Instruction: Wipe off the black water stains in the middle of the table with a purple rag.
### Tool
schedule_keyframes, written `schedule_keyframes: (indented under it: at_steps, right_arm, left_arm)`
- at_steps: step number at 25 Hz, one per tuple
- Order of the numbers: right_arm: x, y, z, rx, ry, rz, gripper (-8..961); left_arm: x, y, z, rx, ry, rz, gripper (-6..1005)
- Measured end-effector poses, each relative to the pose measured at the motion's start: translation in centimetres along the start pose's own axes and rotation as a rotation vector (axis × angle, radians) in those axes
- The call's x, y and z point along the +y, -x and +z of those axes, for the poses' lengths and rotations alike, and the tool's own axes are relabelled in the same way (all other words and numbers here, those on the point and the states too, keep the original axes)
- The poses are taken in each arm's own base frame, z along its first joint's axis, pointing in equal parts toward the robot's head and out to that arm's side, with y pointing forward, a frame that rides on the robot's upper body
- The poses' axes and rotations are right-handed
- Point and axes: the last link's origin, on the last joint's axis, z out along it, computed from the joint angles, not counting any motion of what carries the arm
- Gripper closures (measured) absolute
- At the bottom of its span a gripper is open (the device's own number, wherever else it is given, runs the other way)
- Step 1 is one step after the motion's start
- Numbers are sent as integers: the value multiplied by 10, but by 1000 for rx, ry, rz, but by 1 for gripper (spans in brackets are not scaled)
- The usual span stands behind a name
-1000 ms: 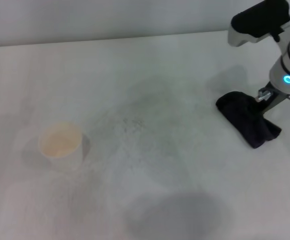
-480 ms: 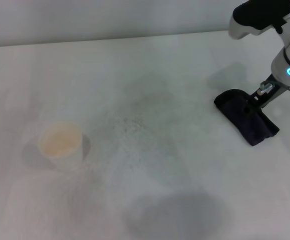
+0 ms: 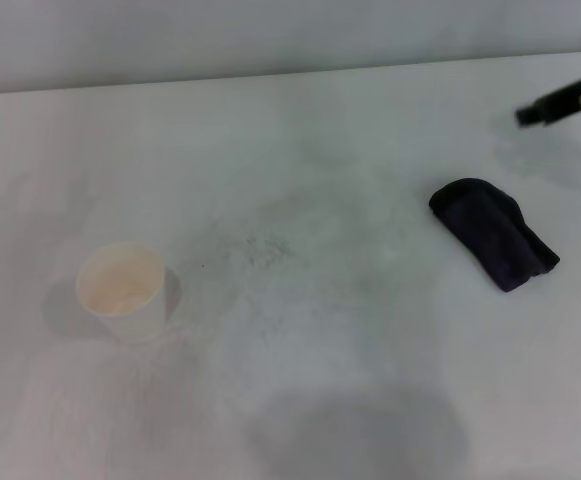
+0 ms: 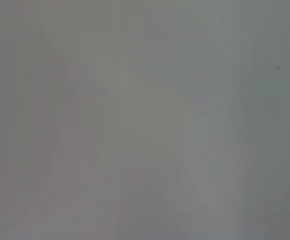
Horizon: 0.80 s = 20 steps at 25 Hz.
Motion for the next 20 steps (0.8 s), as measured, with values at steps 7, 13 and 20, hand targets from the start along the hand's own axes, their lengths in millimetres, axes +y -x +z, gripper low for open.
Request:
schedule_keyframes:
  at_steps: [7,13,20]
  right_arm:
    - [-45,-12,-5,-315,-81,50,504]
    - [-78,-36,-3,-563,-193,189,504]
    - [-99,-79,-2,-707,-289,289,503]
  left_arm:
    - [0,-2,5,24,-49,-40,119]
    - [-7,3,-1,37,-164,-89,119]
    - [-5,6,2,38,-214,-113,120]
